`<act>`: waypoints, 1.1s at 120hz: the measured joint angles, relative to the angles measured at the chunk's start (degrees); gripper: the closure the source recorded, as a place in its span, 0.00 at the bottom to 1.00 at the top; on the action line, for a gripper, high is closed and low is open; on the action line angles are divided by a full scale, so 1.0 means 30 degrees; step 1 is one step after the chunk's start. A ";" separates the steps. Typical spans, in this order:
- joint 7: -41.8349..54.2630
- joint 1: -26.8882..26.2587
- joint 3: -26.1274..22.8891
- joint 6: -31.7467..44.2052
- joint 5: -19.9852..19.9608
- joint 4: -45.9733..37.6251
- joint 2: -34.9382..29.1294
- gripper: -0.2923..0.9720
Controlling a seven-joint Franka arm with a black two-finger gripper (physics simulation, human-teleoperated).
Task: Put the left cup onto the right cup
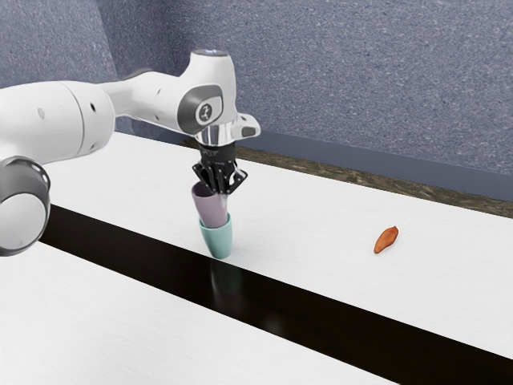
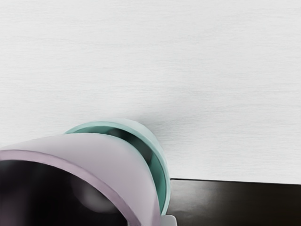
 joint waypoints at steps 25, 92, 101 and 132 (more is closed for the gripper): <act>0.0014 -0.0019 0.0000 0.0060 -0.0089 0.0000 0.0009 0.71; 0.0148 0.0040 0.0058 -0.1148 -0.0103 -0.0264 -0.3643 0.29; 0.0171 0.0216 0.0130 -0.1806 -0.0102 -0.0495 -0.4675 0.28; 0.0322 0.1113 0.0818 -0.4295 -0.0221 -0.1511 -0.8081 0.26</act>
